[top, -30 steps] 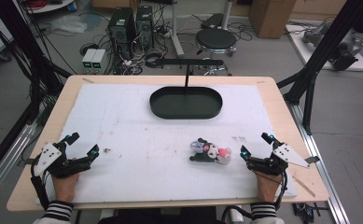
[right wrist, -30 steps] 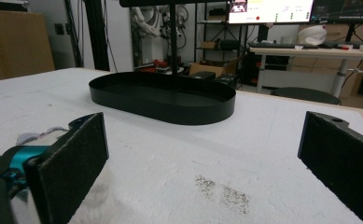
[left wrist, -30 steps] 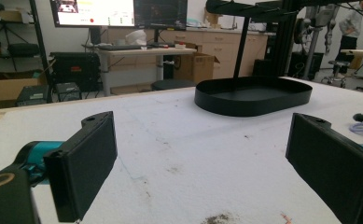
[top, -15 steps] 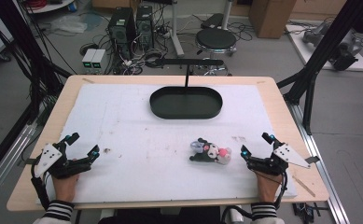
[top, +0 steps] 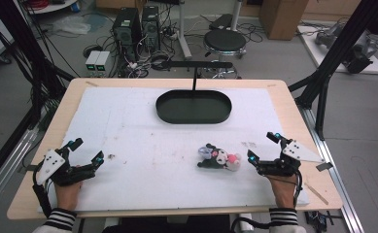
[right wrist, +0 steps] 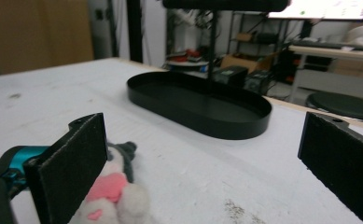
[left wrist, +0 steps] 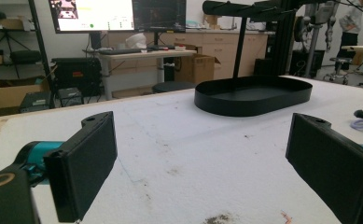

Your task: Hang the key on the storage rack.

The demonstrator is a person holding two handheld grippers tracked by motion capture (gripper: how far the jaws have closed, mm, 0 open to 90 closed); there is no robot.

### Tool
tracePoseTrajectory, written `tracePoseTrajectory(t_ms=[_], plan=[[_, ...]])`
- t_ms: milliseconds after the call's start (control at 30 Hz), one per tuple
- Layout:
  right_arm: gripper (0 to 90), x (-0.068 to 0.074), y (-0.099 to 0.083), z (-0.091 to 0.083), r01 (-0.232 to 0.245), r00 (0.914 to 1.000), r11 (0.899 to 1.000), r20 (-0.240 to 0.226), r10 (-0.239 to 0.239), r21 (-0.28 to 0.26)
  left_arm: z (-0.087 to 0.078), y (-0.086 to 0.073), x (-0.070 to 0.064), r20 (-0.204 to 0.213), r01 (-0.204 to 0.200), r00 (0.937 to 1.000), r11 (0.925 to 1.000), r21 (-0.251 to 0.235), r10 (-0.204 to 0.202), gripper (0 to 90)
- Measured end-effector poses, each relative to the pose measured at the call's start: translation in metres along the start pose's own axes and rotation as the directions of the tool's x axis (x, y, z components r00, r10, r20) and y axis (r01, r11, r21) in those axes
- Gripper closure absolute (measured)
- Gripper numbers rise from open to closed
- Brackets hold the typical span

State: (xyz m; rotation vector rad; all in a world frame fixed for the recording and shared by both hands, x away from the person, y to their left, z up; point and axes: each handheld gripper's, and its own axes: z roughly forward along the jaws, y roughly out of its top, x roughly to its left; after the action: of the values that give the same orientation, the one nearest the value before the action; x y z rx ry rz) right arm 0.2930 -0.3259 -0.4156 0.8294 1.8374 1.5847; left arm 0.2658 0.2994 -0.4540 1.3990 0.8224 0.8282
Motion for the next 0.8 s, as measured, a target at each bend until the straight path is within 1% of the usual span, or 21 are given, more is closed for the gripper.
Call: tracePoseTrajectory(t_ms=[33,67,167,200,233,267,300,333,367,400,433,467,500,533,567,600,633,700,733,767,800], plan=[[0.5,0.0,0.0,0.0,0.0,1.0,1.0,0.0,0.0,0.0,0.0,0.0,0.0,0.0,0.0,1.0,1.0,0.0,0.0,9.2],[0.5,0.0,0.01,0.001,0.033,0.9989,0.999,-0.036,-0.031,0.039,0.0,0.0,0.0,0.0,0.0,1.0,1.0,0.0,0.0,9.2],[0.5,0.0,0.018,0.002,0.048,0.997,0.996,-0.064,-0.044,0.069,0.0,0.0,0.0,0.0,0.001,1.0,1.0,0.004,-0.001,9.2],[0.5,-0.001,0.027,0.004,0.077,0.9932,0.991,-0.096,-0.066,0.109,0.0,0.0,0.0,0.0,0.001,1.0,1.0,0.005,-0.001,9.2],[0.5,-0.001,0.027,0.004,0.077,0.9932,0.991,-0.096,-0.066,0.109,0.0,0.0,0.0,0.0,0.002,1.0,1.0,0.005,-0.002,9.2],[0.5,-0.001,0.034,0.006,0.085,0.9899,0.984,-0.125,-0.066,0.155,0.0,0.0,0.0,0.0,0.0,1.0,1.0,0.006,0.0,9.2],[0.5,-0.001,0.034,0.006,0.085,0.9899,0.984,-0.125,-0.066,0.155,0.0,0.0,0.0,0.0,0.0,1.0,1.0,0.006,0.0,9.2],[0.5,-0.001,0.04,0.009,0.11,0.9855,0.977,-0.147,-0.084,0.181,0.0,0.0,0.0,0.0,0.001,1.0,1.0,0.005,-0.001,9.2],[0.5,-0.001,0.04,0.009,0.11,0.9855,0.977,-0.147,-0.084,0.181,0.0,0.0,0.0,0.0,0.002,1.0,1.0,0.006,-0.002,9.2],[0.5,0.0,0.043,0.01,0.127,0.982,0.972,-0.163,-0.095,0.198,0.001,0.0,0.0,0.0,0.003,1.0,1.0,0.005,-0.003,9.2],[0.5,0.0,0.046,0.012,0.143,0.9786,0.965,-0.177,-0.105,0.22,0.001,0.0,0.0,0.0,0.004,1.0,1.0,0.006,-0.004,9.2],[0.5,-0.001,0.049,0.017,0.168,0.9717,0.952,-0.206,-0.116,0.255,0.001,0.0,0.0,0.001,0.003,1.0,1.0,0.007,-0.003,9.2],[0.5,-0.001,0.049,0.017,0.168,0.9717,0.952,-0.206,-0.116,0.255,0.001,0.0,0.0,0.001,0.003,1.0,1.0,0.007,-0.003,9.2],[0.5,-0.001,0.051,0.021,0.174,0.9642,0.94,-0.245,-0.102,0.292,0.001,0.0,0.0,0.0,0.003,1.0,1.0,0.007,-0.003,9.2],[0.5,-0.001,0.051,0.021,0.174,0.9642,0.94,-0.245,-0.102,0.292,0.001,0.0,0.0,0.0,0.003,1.0,1.0,0.007,-0.003,9.2],[0.5,-0.001,0.05,0.027,0.198,0.9509,0.921,-0.294,-0.098,0.334,0.001,0.0,0.0,0.0,0.003,1.0,1.0,0.006,-0.003,9.2],[0.5,-0.001,0.05,0.027,0.198,0.9509,0.921,-0.294,-0.098,0.334,0.001,0.0,0.0,0.001,0.004,1.0,1.0,0.007,-0.004,9.2],[0.5,0.002,0.049,0.034,0.238,0.9348,0.892,-0.34,-0.103,0.384,0.001,0.0,0.0,0.001,0.003,1.0,1.0,0.007,-0.003,9.2],[0.5,0.004,0.047,0.04,0.267,0.9227,0.866,-0.371,-0.104,0.422,0.001,0.0,0.0,0.0,0.003,1.0,1.0,0.007,-0.003,9.2],[0.5,0.004,0.047,0.04,0.267,0.9227,0.866,-0.371,-0.104,0.422,0.001,0.0,0.0,0.0,0.003,1.0,1.0,0.007,-0.003,9.2],[0.5,0.005,0.047,0.042,0.274,0.9191,0.857,-0.381,-0.101,0.435,0.001,0.0,0.0,-0.001,0.004,1.0,1.0,0.006,-0.004,9.2]])
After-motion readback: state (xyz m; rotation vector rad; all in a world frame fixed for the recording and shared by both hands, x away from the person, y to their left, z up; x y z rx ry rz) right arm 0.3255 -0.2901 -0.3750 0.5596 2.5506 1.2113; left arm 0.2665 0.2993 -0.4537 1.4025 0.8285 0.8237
